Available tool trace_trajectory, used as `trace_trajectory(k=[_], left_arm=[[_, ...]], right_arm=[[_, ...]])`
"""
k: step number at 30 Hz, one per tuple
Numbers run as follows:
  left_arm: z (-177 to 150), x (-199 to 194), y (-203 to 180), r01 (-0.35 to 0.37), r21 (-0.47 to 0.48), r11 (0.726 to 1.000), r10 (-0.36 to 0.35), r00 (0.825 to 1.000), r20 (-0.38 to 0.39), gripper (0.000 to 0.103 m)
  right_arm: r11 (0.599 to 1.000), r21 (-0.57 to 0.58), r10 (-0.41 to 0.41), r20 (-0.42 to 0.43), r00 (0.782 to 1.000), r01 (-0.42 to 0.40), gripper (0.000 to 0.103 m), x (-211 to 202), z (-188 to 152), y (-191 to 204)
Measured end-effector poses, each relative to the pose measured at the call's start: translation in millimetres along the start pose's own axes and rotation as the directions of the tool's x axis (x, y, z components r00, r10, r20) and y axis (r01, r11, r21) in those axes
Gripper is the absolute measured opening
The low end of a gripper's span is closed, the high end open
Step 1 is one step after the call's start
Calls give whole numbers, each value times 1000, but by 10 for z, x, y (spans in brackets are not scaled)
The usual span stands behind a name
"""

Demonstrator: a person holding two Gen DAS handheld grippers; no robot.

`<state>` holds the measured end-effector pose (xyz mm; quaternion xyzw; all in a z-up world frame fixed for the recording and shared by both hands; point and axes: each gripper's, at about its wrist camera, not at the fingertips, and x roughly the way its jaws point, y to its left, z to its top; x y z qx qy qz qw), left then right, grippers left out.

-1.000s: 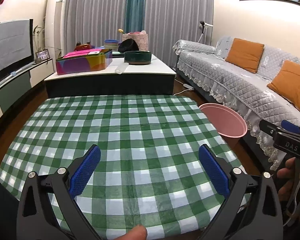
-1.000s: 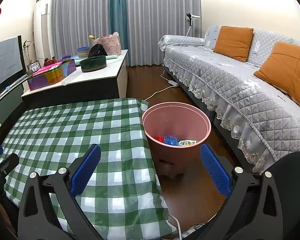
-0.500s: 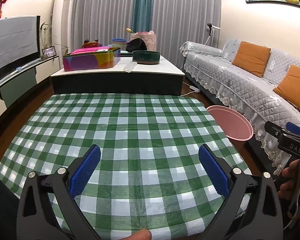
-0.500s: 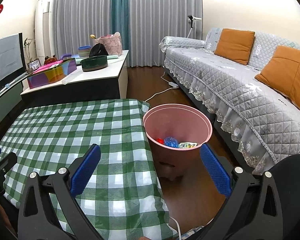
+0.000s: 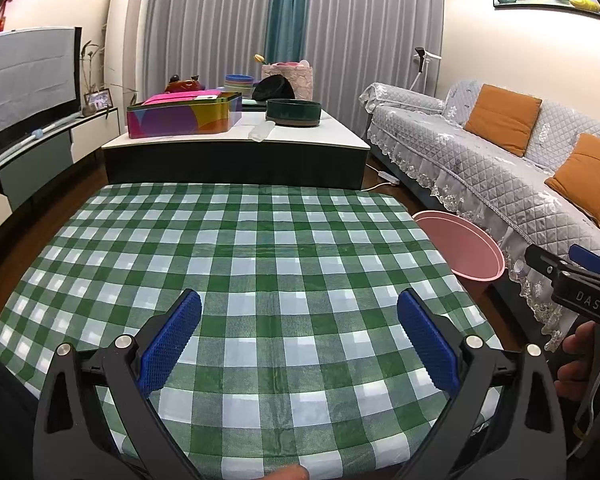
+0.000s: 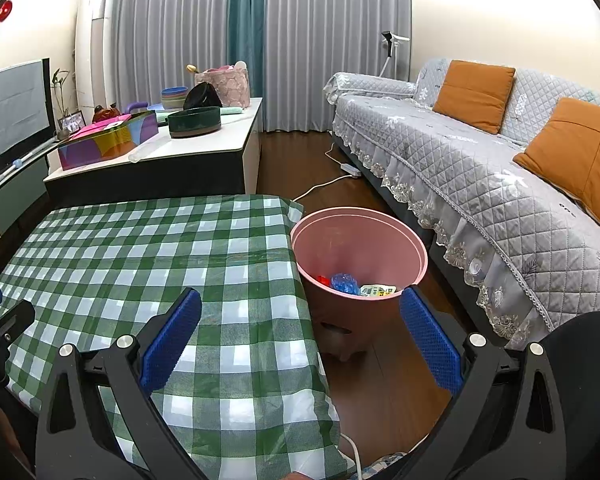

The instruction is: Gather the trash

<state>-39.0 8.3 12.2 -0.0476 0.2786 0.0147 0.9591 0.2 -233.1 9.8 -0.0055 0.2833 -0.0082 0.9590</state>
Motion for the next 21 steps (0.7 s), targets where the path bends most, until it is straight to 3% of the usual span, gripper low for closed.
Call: trace_trajectory(k=[21], left_arm=[[-30, 4, -43, 4, 9, 1000, -4, 1000, 0, 95]], right_arm=[[1000, 1, -2, -4, 1000, 2, 98, 6, -11, -7]])
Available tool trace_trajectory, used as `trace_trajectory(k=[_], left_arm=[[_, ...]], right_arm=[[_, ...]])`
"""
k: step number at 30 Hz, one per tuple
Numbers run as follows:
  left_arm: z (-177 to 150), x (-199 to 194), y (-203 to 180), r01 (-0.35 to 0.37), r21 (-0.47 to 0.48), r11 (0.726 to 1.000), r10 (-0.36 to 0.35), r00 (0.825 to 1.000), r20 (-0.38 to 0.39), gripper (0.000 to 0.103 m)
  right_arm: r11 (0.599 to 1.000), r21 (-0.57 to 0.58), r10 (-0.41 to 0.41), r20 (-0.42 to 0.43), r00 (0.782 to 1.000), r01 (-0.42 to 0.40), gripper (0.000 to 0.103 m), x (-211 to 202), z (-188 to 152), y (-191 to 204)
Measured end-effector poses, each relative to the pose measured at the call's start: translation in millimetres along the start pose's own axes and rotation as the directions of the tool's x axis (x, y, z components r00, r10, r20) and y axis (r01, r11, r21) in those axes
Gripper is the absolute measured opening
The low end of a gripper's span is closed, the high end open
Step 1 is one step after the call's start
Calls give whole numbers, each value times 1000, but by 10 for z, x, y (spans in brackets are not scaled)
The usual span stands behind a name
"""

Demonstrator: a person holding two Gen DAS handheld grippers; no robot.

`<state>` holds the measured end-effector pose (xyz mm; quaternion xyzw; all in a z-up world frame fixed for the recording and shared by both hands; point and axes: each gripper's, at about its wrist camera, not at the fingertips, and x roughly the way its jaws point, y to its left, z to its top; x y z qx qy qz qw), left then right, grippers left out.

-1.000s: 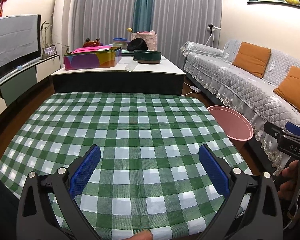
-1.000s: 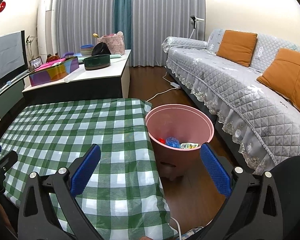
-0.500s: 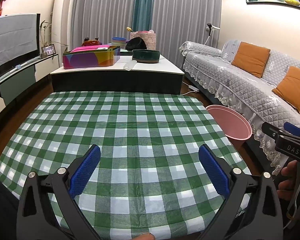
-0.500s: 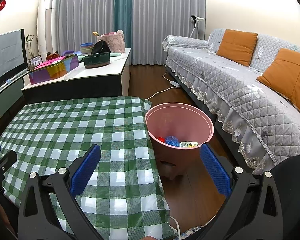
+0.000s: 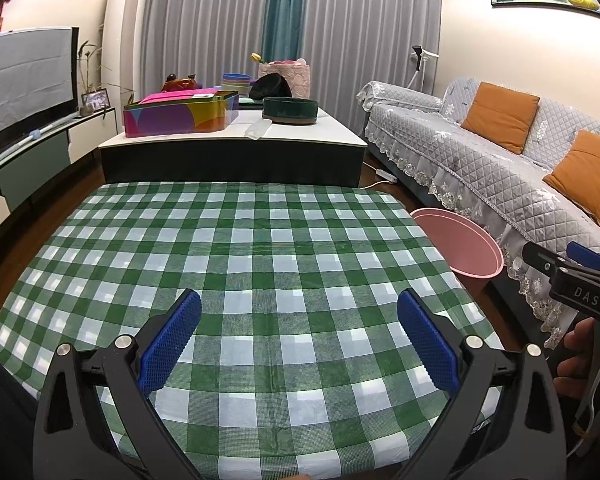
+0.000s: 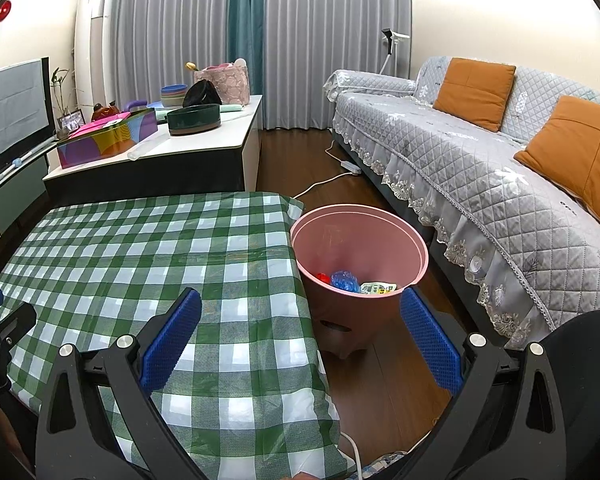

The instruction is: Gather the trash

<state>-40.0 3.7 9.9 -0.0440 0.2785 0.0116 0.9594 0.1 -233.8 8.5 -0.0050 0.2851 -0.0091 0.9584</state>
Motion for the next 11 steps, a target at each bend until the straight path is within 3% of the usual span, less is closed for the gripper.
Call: trace_trajectory(k=[11], left_arm=[[4, 48, -39, -14, 6, 1000, 14, 1000, -20, 95]], right_arm=[[1000, 3, 3, -3, 1000, -3, 98, 17, -30, 1]])
